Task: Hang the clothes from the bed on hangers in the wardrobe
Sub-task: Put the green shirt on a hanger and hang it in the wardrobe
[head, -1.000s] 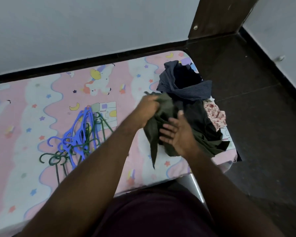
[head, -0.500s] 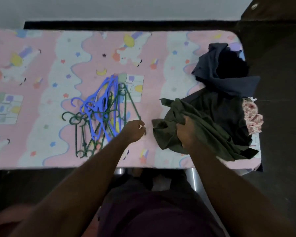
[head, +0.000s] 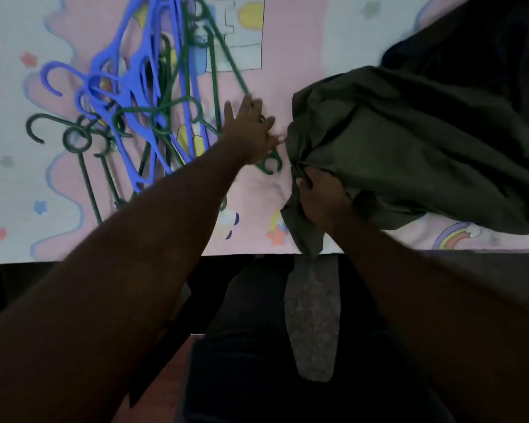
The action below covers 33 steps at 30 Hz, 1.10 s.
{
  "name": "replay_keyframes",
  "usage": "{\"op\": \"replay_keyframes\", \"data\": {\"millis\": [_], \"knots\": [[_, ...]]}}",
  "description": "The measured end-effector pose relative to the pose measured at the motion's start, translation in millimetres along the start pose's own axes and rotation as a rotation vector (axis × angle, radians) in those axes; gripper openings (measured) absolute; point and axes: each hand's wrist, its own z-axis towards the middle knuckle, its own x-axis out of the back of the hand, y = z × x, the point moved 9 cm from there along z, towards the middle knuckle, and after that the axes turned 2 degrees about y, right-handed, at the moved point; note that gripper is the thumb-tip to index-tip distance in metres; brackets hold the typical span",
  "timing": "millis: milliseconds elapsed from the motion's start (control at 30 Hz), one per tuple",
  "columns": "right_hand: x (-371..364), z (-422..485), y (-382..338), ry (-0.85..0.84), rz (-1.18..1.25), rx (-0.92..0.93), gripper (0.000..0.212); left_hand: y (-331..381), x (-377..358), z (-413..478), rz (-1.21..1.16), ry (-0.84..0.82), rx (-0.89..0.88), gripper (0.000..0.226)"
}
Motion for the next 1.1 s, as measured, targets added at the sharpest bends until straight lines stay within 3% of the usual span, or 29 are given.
{"op": "replay_keyframes", "data": {"millis": [133, 333, 433, 600, 733, 800, 833, 900, 967, 1033, 1100], "knots": [[-5.5, 2.3, -0.4, 0.006, -0.029, -0.009, 0.045, -17.1, -17.4, -8.6, 0.021, 0.075, -0.014, 0.066], [-3.3, -10.1, -20.5, 0.044, -0.006, -0.024, 0.044, -104.8, -40.5, -69.7, -0.001, 0.119, 0.105, 0.081], [-7.6, -14.6, -42.8, 0.054, 0.005, 0.005, 0.042, -130.5, -51.0, -86.8, -0.016, 0.067, 0.163, 0.084], [-7.6, -31.3, -70.4, 0.073, 0.007, 0.051, 0.034, -148.9, -51.5, -107.5, -0.028, -0.028, 0.300, 0.075], [16.1, -58.4, -75.9, 0.105, 0.084, -0.003, 0.035, -123.2, -27.8, -133.6, -0.040, -0.072, 0.367, 0.061], [29.9, -77.4, -80.6, 0.121, 0.174, -0.016, 0.036, -97.6, -1.3, -151.4, -0.230, 0.019, 0.409, 0.057], [37.6, -86.3, -84.7, 0.134, 0.226, -0.015, 0.037, -83.9, 14.6, -161.1, -0.455, 0.077, 0.455, 0.057], [54.9, -104.1, -94.1, 0.161, 0.312, -0.005, 0.034, -44.7, 37.6, -180.1, -1.132, 0.069, 0.538, 0.066], [75.4, -125.5, -107.8, 0.173, 0.381, 0.065, 0.018, 14.2, 67.3, -194.1, -1.710, -0.102, 0.497, 0.068], [92.3, -146.4, -120.7, 0.147, 0.408, 0.150, 0.016, 51.7, 99.0, -199.1, -1.899, -0.165, 0.401, 0.059], [105.8, -165.0, -124.2, 0.100, 0.397, 0.212, 0.019, 65.2, 120.3, -202.8, -1.829, -0.113, 0.422, 0.043]]}}
